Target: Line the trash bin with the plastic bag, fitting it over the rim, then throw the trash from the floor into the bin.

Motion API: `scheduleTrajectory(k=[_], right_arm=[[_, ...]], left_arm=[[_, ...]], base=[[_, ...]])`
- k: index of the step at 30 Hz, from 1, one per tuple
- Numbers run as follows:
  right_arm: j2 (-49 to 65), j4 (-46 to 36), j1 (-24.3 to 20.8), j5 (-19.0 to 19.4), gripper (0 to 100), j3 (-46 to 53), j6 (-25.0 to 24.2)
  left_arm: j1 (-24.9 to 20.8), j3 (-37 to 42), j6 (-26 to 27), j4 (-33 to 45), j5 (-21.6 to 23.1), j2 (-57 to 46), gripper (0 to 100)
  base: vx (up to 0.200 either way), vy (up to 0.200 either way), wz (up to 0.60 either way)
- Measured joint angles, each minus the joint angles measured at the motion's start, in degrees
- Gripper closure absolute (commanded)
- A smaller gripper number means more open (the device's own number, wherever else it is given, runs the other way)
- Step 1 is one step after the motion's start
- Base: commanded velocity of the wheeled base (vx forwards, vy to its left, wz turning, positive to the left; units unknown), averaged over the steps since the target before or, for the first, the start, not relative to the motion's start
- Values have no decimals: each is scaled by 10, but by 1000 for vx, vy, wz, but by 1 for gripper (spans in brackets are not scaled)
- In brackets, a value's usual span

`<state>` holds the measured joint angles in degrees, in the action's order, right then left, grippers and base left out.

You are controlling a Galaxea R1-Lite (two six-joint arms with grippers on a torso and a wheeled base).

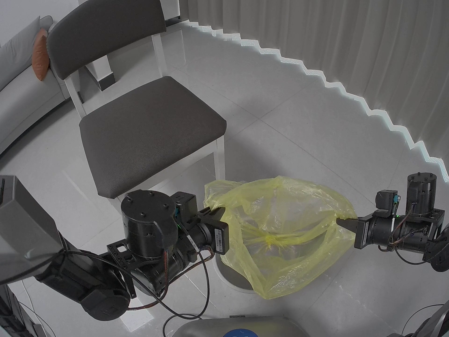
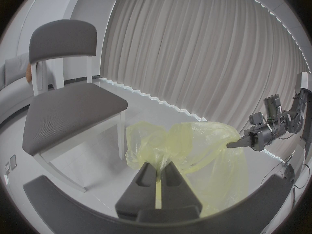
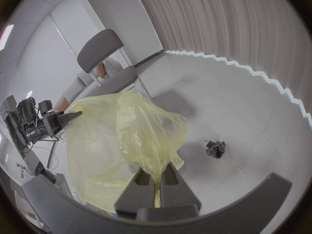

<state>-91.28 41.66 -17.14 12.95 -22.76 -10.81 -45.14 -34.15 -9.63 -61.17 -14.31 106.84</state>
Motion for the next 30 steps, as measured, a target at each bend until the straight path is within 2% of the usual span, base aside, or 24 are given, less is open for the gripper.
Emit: scheduleTrajectory(k=[14, 23, 30], right_arm=[[-62, 10, -1, 8, 100, -5, -1], [-138, 109, -8, 15, 100, -11, -3], [-203, 158, -41, 15, 100, -9, -8]], left_arm=[[2, 5, -7, -44, -1, 60, 100], [5, 6, -7, -49, -1, 88, 100], [25, 15, -9, -51, -1, 97, 100]], base=[[0, 0, 0], [0, 0, 0], [0, 0, 0]])
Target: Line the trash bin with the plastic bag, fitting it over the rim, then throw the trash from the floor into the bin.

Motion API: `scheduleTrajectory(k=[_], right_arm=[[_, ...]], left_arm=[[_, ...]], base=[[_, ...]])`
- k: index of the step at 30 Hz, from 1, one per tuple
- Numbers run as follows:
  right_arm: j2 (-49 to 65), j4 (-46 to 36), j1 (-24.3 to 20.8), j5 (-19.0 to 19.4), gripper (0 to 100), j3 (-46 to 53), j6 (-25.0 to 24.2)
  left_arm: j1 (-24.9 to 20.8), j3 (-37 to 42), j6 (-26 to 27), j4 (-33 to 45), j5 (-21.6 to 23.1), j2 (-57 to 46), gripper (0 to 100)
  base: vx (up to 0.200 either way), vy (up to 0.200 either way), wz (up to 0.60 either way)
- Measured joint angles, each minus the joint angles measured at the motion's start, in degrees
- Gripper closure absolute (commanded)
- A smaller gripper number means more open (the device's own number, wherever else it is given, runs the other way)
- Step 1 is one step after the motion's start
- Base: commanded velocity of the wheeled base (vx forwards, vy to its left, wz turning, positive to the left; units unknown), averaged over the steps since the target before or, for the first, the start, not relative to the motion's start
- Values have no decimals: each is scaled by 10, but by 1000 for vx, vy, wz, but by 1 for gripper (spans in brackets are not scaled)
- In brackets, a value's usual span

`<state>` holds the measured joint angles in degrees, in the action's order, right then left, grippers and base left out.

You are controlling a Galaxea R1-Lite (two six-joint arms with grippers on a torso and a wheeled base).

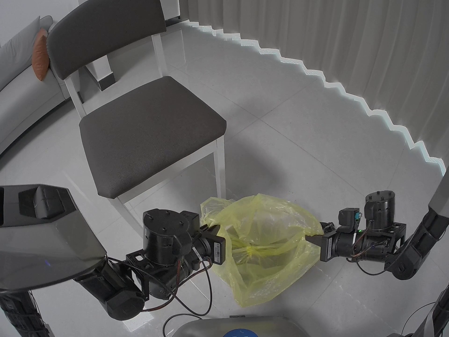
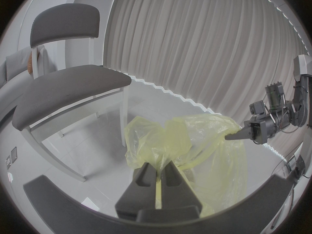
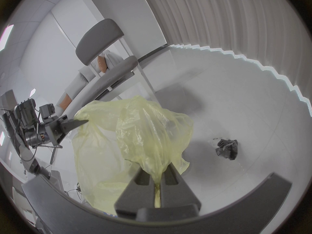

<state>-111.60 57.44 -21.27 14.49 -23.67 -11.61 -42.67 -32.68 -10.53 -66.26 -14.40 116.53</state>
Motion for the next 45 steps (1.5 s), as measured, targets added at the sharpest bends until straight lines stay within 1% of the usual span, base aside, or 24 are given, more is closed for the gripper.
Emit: scheduleTrajectory(k=[3, 7, 11, 18, 28, 31, 34, 37, 45], right_arm=[[-21, 8, -13, 0, 100, -5, -1], [-39, 8, -19, -1, 100, -12, -1], [-49, 8, -20, -1, 100, -13, -1], [-54, 8, -20, -2, 100, -7, 0], [-56, 8, -14, -3, 100, 6, 3], [-54, 9, -13, -4, 100, 14, 5], [-55, 9, -10, -4, 100, 17, 6], [-55, 9, -9, -4, 100, 19, 6], [-54, 9, -2, -4, 100, 18, 6]], left_arm=[[5, 9, -2, -10, 1, 2, 100], [10, 14, -3, -57, 1, 12, 100], [11, 16, -2, -97, 1, 24, 100], [1, 26, -8, -114, 2, 38, 100], [-3, 35, -15, -202, 5, 66, 100], [-11, 40, -16, -224, 6, 76, 100], [-16, 38, -16, -226, 8, 90, 100], [-19, 34, -28, -227, 8, 103, 100], [-16, 34, -47, -227, 11, 112, 100]], base=[[0, 0, 0], [0, 0, 0], [0, 0, 0], [0, 0, 0], [0, 0, 0], [0, 0, 0], [0, 0, 0], [0, 0, 0], [0, 0, 0]])
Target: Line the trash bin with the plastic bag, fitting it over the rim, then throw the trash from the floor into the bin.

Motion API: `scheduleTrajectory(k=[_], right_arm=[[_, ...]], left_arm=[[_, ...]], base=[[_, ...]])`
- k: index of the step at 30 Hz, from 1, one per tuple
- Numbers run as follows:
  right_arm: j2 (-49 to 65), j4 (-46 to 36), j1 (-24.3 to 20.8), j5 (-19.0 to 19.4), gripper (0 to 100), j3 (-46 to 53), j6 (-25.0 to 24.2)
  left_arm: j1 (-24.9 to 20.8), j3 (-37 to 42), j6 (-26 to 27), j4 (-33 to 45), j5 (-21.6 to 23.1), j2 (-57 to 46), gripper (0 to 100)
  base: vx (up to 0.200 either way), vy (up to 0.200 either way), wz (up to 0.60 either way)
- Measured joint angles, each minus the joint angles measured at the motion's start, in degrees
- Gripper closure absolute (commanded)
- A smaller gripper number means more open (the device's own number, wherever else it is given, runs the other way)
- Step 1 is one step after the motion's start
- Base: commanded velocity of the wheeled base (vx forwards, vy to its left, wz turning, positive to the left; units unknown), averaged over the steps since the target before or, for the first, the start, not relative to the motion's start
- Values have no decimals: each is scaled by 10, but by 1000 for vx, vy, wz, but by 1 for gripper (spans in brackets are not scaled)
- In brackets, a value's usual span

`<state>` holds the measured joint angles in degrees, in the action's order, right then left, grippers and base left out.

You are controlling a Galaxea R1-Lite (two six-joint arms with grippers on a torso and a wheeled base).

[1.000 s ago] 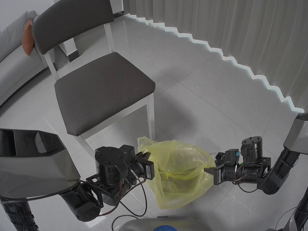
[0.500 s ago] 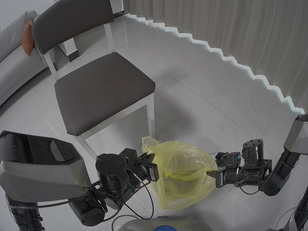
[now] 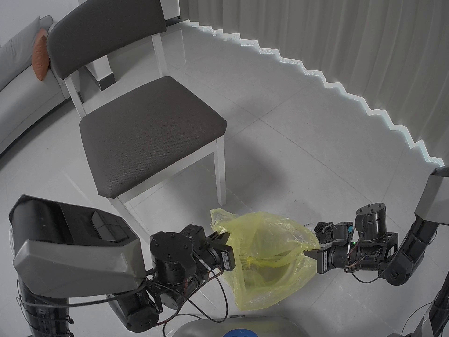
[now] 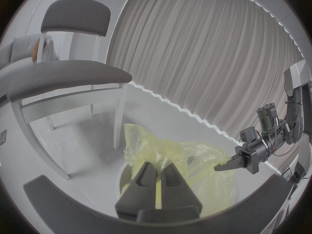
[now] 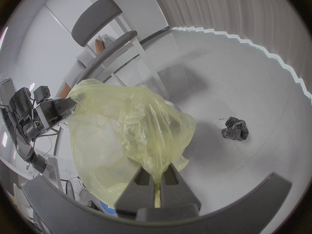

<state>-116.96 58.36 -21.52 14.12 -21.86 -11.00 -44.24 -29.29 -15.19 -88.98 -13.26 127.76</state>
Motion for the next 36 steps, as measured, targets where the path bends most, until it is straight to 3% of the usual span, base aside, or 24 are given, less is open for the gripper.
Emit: scheduleTrajectory(k=[9, 17, 26, 36], right_arm=[[-2, 0, 4, 0, 100, -4, 1], [-9, 1, 18, 2, 100, -9, 6], [-41, 17, 11, 2, 100, -10, 10], [-75, 31, 2, 3, 100, 14, 65]], left_arm=[[6, -12, -9, 0, 10, 9, 100], [20, -19, -49, 0, 29, 28, 100], [44, 2, -47, 0, 35, 42, 100], [51, 35, -41, 0, 47, 39, 100]], base=[[0, 0, 0], [0, 0, 0], [0, 0, 0], [0, 0, 0]])
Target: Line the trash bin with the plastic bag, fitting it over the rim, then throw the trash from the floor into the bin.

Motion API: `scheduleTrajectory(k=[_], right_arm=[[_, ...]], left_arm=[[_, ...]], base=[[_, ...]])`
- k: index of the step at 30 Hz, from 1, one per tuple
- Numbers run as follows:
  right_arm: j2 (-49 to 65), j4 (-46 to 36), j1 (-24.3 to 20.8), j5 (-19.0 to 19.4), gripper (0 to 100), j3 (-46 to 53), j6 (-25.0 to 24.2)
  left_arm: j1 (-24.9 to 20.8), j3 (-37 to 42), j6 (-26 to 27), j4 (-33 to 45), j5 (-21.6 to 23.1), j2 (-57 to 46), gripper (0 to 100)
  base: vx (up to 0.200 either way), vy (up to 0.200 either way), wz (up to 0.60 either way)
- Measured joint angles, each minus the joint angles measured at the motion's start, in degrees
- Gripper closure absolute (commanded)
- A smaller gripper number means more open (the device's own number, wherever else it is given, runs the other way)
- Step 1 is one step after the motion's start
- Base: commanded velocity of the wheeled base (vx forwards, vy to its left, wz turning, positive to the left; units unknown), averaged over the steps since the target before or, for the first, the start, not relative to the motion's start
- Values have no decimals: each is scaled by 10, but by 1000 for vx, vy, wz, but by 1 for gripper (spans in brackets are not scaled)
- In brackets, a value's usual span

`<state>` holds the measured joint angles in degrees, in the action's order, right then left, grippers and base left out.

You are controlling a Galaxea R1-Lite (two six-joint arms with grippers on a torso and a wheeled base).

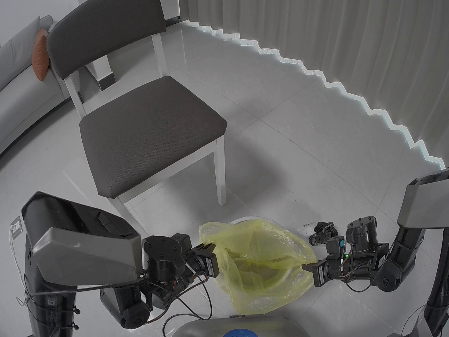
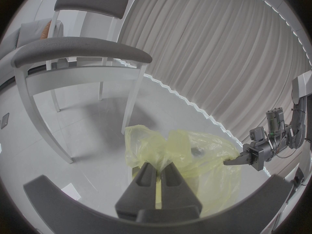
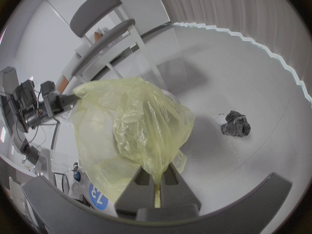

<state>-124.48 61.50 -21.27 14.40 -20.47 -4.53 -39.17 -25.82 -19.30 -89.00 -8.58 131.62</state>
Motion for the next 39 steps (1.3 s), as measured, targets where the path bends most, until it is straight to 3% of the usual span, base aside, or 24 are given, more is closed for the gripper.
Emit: scheduleTrajectory(k=[4, 19, 28, 39], right_arm=[[-2, -2, -2, 1, 100, 14, 19], [-28, -2, -7, 0, 100, -1, 13], [-58, -1, 2, -8, 100, -54, -52], [-64, -4, 12, -39, 100, -107, -80]], left_arm=[[1, 12, 11, 0, 6, -4, 100], [10, 21, 27, 0, 17, 15, 100], [62, -62, 35, 0, -9, 84, 100], [97, -91, 45, 0, -20, 100, 100]], base=[[0, 0, 0], [0, 0, 0], [0, 0, 0], [0, 0, 0]])
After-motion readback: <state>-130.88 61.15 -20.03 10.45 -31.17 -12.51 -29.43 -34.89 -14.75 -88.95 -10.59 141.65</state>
